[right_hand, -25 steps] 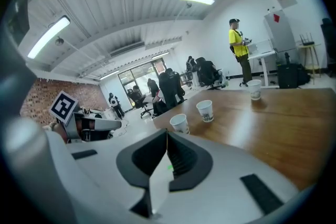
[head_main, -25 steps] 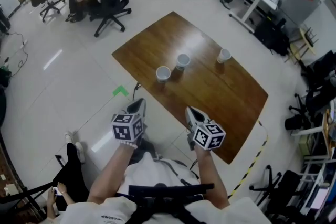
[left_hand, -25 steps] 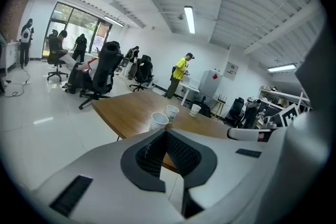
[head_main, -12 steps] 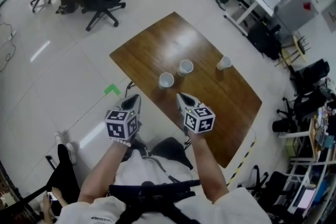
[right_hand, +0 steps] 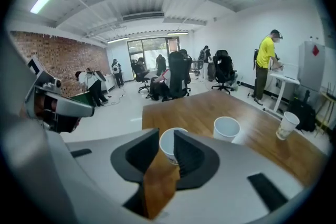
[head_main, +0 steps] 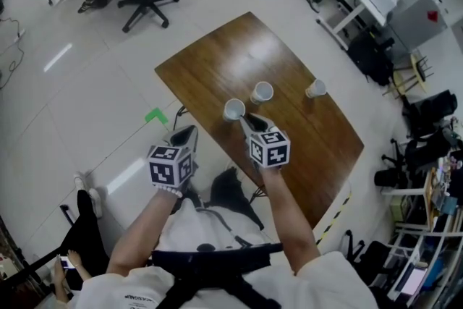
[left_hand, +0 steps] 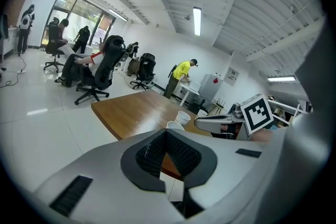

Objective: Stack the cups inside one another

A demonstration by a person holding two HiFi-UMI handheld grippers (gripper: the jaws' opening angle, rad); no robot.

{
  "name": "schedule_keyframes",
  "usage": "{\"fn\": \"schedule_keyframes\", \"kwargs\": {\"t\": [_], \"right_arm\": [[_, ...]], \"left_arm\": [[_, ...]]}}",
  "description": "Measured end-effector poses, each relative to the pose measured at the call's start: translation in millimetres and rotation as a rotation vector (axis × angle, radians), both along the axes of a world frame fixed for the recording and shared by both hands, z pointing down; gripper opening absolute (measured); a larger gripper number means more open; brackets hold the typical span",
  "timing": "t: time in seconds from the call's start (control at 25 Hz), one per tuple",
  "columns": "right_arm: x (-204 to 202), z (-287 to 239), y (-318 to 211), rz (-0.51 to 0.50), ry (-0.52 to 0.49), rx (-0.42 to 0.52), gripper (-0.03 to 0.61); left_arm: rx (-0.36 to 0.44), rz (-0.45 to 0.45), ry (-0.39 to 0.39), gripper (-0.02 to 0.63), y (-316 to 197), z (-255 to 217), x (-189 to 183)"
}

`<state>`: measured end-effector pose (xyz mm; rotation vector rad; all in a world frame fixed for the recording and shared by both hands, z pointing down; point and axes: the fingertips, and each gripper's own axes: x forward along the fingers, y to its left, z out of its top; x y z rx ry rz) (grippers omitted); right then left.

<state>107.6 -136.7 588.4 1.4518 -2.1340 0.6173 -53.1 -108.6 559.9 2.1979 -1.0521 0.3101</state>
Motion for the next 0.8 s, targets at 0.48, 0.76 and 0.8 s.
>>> {"fn": "schedule_keyframes", "kwargs": {"t": [0.48, 0.76, 0.8], "right_arm": [[-23, 42, -32, -0.180, 0.115, -0.123, 0.138], [-47, 57, -36, -0.232, 0.169, -0.171, 0.137], [-48, 61, -36, -0.236, 0.177, -0.179, 0.135]], "left_arm": [[-0.015, -0.026, 0.001, -0.003, -13, 9, 25], [-0.032, -0.057, 0.010, -0.002, -19, 15, 20], [-0.034, -0.059, 0.011, -0.003, -19, 16, 19]]}}
